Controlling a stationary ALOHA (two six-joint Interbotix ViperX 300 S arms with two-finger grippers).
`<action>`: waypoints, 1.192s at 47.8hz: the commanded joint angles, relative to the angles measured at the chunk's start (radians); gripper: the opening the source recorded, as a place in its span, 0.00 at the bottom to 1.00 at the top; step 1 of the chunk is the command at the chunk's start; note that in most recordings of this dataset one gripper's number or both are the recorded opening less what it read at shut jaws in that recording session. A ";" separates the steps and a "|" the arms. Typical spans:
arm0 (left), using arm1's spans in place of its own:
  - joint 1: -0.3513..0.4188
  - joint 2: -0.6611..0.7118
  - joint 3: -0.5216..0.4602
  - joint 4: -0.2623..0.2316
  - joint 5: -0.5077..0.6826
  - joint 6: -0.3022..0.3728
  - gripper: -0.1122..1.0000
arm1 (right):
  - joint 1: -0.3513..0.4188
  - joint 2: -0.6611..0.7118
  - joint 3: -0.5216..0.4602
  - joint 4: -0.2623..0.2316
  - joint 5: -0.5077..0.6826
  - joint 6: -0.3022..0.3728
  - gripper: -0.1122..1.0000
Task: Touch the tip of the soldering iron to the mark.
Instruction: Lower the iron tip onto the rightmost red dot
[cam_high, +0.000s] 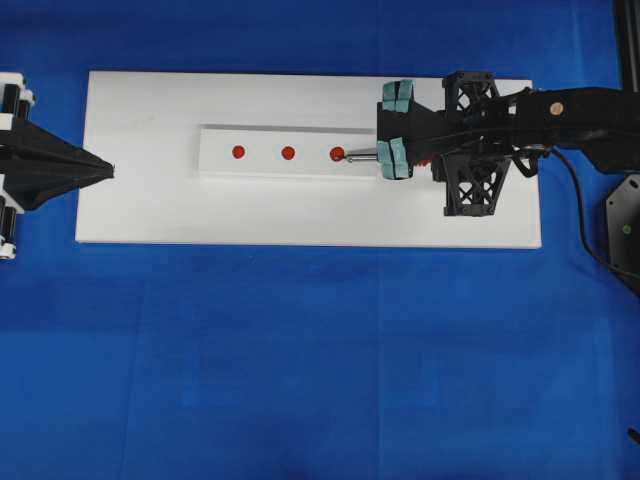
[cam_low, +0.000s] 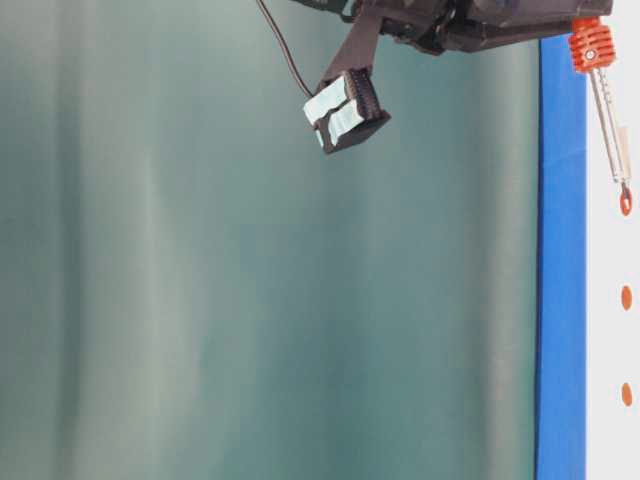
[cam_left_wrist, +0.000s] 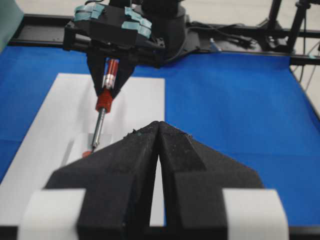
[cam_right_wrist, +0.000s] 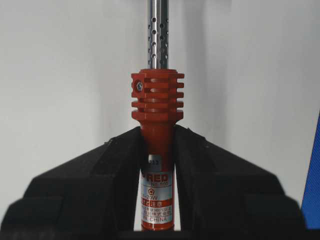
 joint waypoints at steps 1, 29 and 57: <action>-0.002 0.006 -0.011 0.000 -0.009 -0.002 0.10 | -0.002 -0.009 -0.011 0.000 -0.005 0.005 0.16; -0.002 0.006 -0.011 0.000 -0.011 -0.002 0.10 | -0.003 -0.009 -0.018 0.000 0.002 0.011 0.16; -0.002 0.008 -0.011 0.002 -0.009 -0.002 0.10 | -0.002 -0.026 -0.044 0.002 0.046 0.017 0.16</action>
